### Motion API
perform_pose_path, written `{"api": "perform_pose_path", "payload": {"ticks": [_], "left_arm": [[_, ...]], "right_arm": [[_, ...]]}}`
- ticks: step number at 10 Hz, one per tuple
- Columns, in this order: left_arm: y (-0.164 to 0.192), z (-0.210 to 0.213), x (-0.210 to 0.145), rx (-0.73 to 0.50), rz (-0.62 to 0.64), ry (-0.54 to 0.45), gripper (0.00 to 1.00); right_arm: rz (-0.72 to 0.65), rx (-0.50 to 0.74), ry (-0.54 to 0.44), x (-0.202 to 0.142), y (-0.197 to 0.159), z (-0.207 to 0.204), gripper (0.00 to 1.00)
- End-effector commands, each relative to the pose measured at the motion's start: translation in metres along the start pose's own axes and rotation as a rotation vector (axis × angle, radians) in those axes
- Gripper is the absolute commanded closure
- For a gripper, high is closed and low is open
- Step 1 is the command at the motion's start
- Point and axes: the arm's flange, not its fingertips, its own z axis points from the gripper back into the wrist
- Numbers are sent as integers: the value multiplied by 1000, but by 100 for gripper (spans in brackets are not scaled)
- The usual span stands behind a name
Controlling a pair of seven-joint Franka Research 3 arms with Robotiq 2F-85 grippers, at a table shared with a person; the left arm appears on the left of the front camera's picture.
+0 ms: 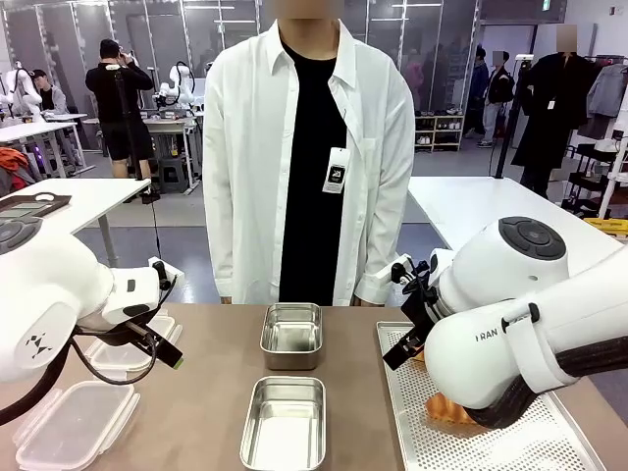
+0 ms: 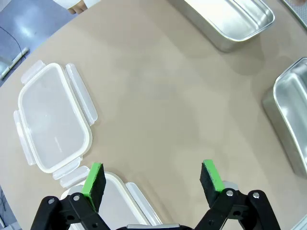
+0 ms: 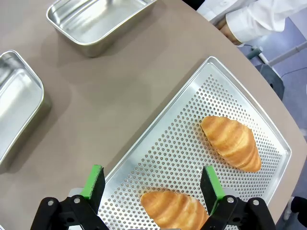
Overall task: Place the bread into the airtight container.
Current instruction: Pick up a Butter Roll and place it into an empty Airtight Container.
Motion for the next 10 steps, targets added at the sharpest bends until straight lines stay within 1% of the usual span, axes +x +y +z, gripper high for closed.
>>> {"api": "perform_pose_path", "payload": {"ticks": [1, 6, 7, 8, 9, 10], "left_arm": [[0, 0, 0, 0, 1, 0, 0], [0, 0, 0, 0, 0, 0, 0], [9, 20, 11, 7, 7, 6, 0], [19, 46, 24, -50, 20, 11, 0], [32, 76, 35, -80, -5, 40, 0], [47, 106, 42, -139, -19, 67, 0]], "right_arm": [[-3, 1, 0, 0, 0, 0, 0], [0, 0, 0, 0, 0, 0, 0], [6, 8, 13, 11, -7, 24, 0], [13, 6, 28, 24, -18, 55, 0], [-4, 60, 50, 36, -31, 90, 0], [-7, 66, 76, 41, -42, 116, 0]]}}
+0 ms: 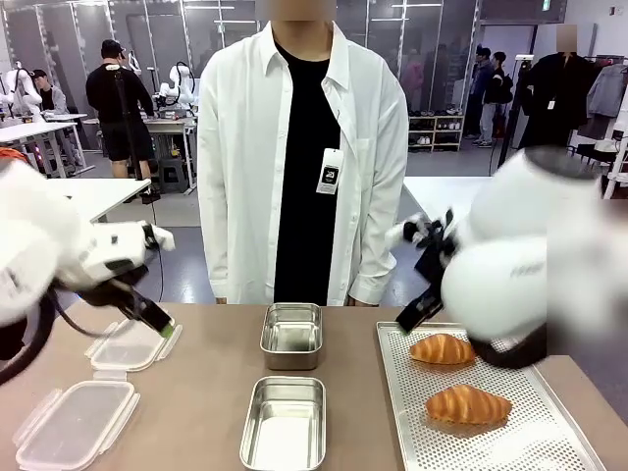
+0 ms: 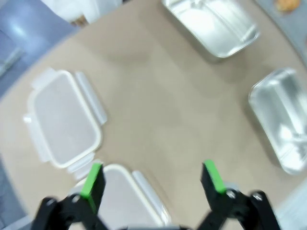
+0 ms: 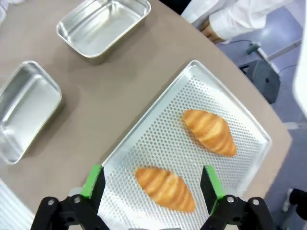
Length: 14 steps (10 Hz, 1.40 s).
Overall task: Place the bread into the airtight container.
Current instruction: Pick up a Butter Roll and place it into an empty Airtight Container.
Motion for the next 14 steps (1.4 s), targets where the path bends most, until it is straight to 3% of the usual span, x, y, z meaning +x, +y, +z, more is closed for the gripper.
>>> {"api": "perform_pose_path", "payload": {"ticks": [1, 4, 7, 9, 11, 12, 14], "left_arm": [[29, 74, 12, -127, -32, 44, 0], [57, 199, 5, -194, -51, 0, 0], [85, 304, -40, -227, -46, -113, 0], [106, 333, -70, -241, -8, -149, 0], [112, 331, -92, -239, -7, -146, 0], [114, 327, -91, -249, 62, -205, 0], [116, 339, -88, -208, 11, -146, 0]], "right_arm": [[21, 42, 28, 3, -30, 63, 0], [38, 104, -21, -32, -80, 185, 0], [53, 68, -109, -110, -131, 292, 0], [30, 118, -166, -140, -158, 312, 0], [-30, 127, -197, -149, -173, 310, 0], [0, 91, -169, -154, -161, 323, 0], [0, 91, -169, -154, -161, 323, 0]]}}
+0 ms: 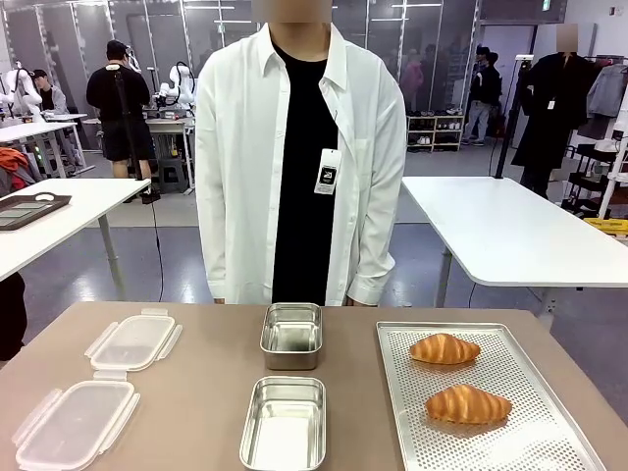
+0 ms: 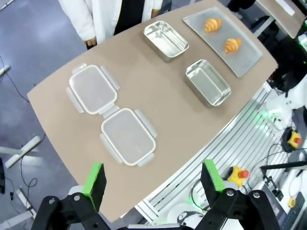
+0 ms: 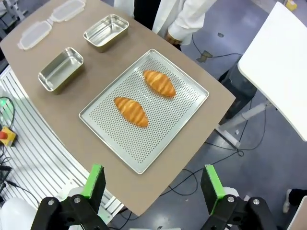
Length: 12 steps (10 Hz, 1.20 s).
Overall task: Place the bread into the airtight container.
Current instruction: Pick up a Butter Roll and place it into an empty Airtight Container.
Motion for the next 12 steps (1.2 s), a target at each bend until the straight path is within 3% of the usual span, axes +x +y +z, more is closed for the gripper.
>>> {"api": "perform_pose_path", "payload": {"ticks": [1, 3, 6, 8, 10, 12], "left_arm": [[-4, 3, 4, 7, -25, 6, 0], [-4, 3, 4, 7, -25, 6, 0], [-4, 3, 4, 7, -25, 6, 0], [-4, 3, 4, 7, -25, 6, 0], [-4, 3, 4, 7, -25, 6, 0], [-4, 3, 4, 7, -25, 6, 0]], "right_arm": [[17, -3, -1, 0, 4, 4, 0], [5, -4, 2, 2, 2, 1, 0], [559, -14, 107, 39, 52, -12, 0], [702, -6, 232, 85, 86, -57, 0], [713, -18, 375, 107, 103, -122, 0], [696, 57, 414, 104, 109, -182, 0]]}}
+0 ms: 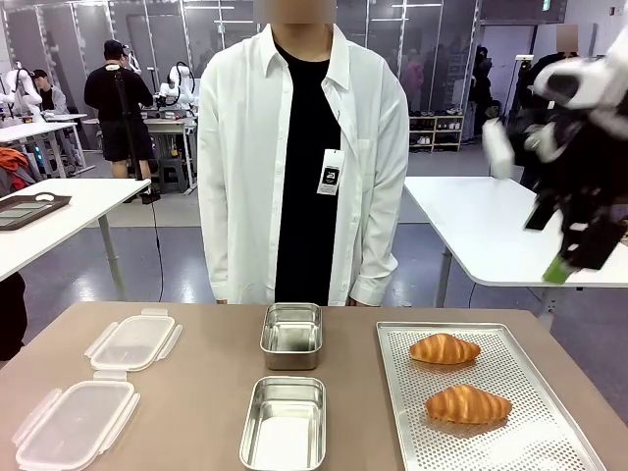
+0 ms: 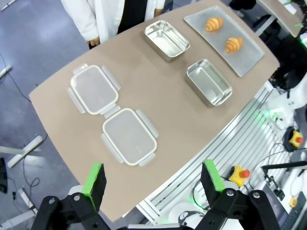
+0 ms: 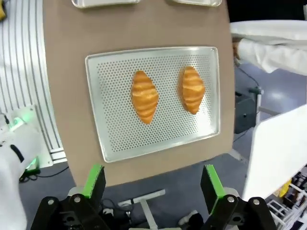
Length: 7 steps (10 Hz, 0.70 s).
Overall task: Place the bread into the airtight container.
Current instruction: Pick up a Butter Roll and place it into an empty Airtight Container.
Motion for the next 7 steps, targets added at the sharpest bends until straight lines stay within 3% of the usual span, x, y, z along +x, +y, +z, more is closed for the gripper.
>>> {"api": "perform_pose_path", "payload": {"ticks": [1, 4, 7], "left_arm": [[0, 3, 1, -3, -17, 2, 0], [0, 3, 1, -3, -17, 2, 0], [0, 3, 1, -3, -17, 2, 0]], "right_arm": [[-52, 24, 32, 1, -11, -47, 0], [-97, 69, 93, -2, -22, -136, 0], [-66, 134, 51, -6, -25, -205, 0]]}}
